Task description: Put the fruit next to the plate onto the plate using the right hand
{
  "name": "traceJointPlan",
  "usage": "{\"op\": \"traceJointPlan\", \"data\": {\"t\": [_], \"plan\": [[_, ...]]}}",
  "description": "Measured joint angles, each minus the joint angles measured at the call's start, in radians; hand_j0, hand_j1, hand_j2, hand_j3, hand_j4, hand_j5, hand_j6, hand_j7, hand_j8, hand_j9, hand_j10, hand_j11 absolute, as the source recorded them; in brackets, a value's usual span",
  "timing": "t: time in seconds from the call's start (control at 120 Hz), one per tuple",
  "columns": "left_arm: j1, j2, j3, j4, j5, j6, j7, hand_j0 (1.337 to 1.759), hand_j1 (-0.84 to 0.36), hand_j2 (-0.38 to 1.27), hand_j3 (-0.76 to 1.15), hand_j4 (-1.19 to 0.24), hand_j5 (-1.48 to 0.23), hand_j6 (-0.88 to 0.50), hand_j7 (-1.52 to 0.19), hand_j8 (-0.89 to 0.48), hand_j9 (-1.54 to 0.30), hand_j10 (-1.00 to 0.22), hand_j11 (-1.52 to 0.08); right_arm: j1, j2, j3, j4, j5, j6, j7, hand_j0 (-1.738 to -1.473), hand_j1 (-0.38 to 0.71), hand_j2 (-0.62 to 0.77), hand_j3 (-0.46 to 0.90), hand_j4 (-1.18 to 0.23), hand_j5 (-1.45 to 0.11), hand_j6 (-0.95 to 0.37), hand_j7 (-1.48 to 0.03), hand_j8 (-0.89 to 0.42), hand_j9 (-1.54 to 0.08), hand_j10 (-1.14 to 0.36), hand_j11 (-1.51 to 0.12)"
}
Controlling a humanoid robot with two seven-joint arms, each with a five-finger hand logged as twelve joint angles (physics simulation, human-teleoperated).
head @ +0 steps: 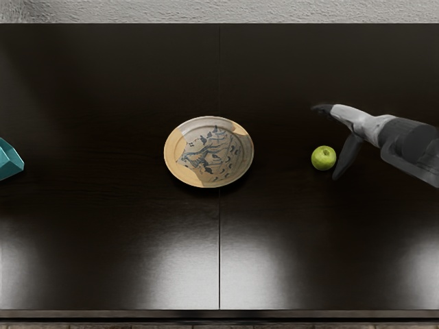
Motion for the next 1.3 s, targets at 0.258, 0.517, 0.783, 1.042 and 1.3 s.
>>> {"op": "traceJointPlan", "data": {"t": [0.258,0.517,0.783,1.042,1.3], "plan": [[0.000,0.000,0.000,0.000,0.000,0.000,0.000,1.658,0.06,0.05,0.00,-0.25,-0.32,-0.25,-0.32,-0.25,-0.32,-0.25,-0.32,0.004,0.056,-0.046,0.000,-0.001,-0.051,-0.056,-1.658,-0.22,-0.02,0.00,-0.11,-0.14,-0.11,-0.14,-0.11,-0.14,-0.11,-0.14],[0.000,0.000,0.000,0.000,0.000,0.000,0.000,1.658,0.06,0.05,0.00,-0.25,-0.32,-0.25,-0.32,-0.25,-0.32,-0.25,-0.32,0.005,0.067,-0.055,-0.003,-0.005,-0.097,-0.063,-1.658,-0.13,-0.03,0.00,-0.19,-0.24,-0.19,-0.24,-0.19,-0.24,-0.19,-0.24],[0.000,0.000,0.000,0.000,0.000,0.000,0.000,1.658,0.06,0.05,0.00,-0.25,-0.32,-0.25,-0.32,-0.25,-0.32,-0.25,-0.32,0.003,0.087,-0.094,-0.006,-0.064,-0.157,-0.063,-1.658,-0.03,-0.05,0.00,-0.27,-0.34,-0.27,-0.34,-0.27,-0.34,-0.27,-0.34],[0.000,0.000,0.000,0.000,0.000,0.000,0.000,1.658,0.06,0.05,0.00,-0.25,-0.32,-0.25,-0.32,-0.25,-0.32,-0.25,-0.32,0.000,0.093,-0.132,-0.027,-0.082,-0.181,-0.063,-1.658,0.01,-0.06,0.00,-0.30,-0.39,-0.30,-0.39,-0.30,-0.39,-0.30,-0.39],[0.000,0.000,0.000,0.000,0.000,0.000,0.000,1.658,0.05,0.05,0.00,-0.25,-0.32,-0.25,-0.32,-0.25,-0.32,-0.25,-0.32,-0.002,0.105,-0.139,-0.044,-0.080,-0.184,-0.063,-1.658,0.08,-0.07,0.00,-0.36,-0.46,-0.36,-0.46,-0.35,-0.46,-0.36,-0.46]]}}
